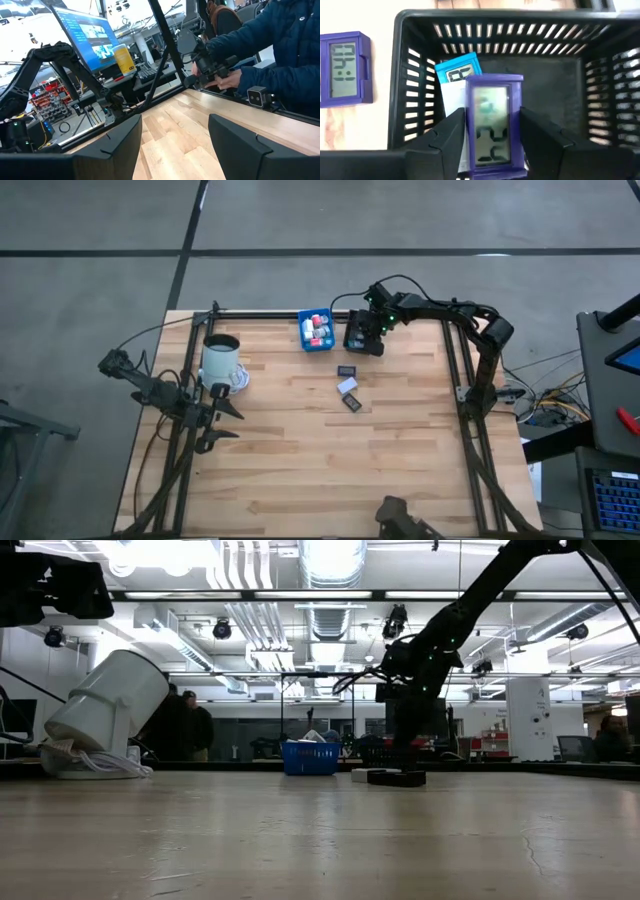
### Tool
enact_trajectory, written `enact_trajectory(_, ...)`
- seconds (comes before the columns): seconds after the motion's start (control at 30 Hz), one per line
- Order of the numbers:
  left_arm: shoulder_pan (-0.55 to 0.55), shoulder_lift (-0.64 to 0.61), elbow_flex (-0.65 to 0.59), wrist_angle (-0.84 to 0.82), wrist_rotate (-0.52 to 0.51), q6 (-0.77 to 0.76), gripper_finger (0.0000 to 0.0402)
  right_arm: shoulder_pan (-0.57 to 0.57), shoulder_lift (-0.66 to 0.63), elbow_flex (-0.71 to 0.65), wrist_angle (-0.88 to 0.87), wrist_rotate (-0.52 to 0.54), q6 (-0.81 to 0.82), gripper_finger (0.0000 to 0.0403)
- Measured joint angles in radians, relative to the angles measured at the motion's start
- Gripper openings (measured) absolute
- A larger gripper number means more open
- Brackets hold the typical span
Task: Pick & Place Office items
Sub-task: Put the right purple digital clock into the black basket, then put the purple digital clock into the black basket
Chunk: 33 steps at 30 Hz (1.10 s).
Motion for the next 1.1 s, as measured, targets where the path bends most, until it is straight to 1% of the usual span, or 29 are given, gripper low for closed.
enact_trajectory(0.17, 0.000, 0.000, 0.000, 0.000, 0.000, 0.000, 0.0234, 0.000, 0.001, 0.000, 0.000, 0.000, 0.028, 0.0212)
enact_trajectory(0.37, 0.000, 0.000, 0.000, 0.000, 0.000, 0.000, 0.0234, 0.000, 0.001, 0.000, 0.003, 0.000, 0.027, 0.0234)
enact_trajectory(0.53, 0.000, 0.000, 0.000, 0.000, 0.000, 0.000, 0.0234, 0.000, 0.001, 0.009, 0.006, 0.000, 0.027, 0.0238)
enact_trajectory(0.73, 0.000, 0.000, 0.000, 0.000, 0.000, 0.000, 0.0234, 0.000, -0.016, 0.045, -0.006, -0.023, 0.027, 0.0231)
enact_trajectory(0.93, 0.000, 0.000, 0.000, 0.000, 0.000, 0.000, 0.0234, 0.011, -0.076, 0.057, -0.030, -0.038, 0.026, 0.0238)
enact_trajectory(1.1, 0.000, 0.000, 0.000, 0.000, 0.000, 0.000, 0.0234, 0.027, -0.145, 0.053, -0.035, -0.071, 0.025, 0.0244)
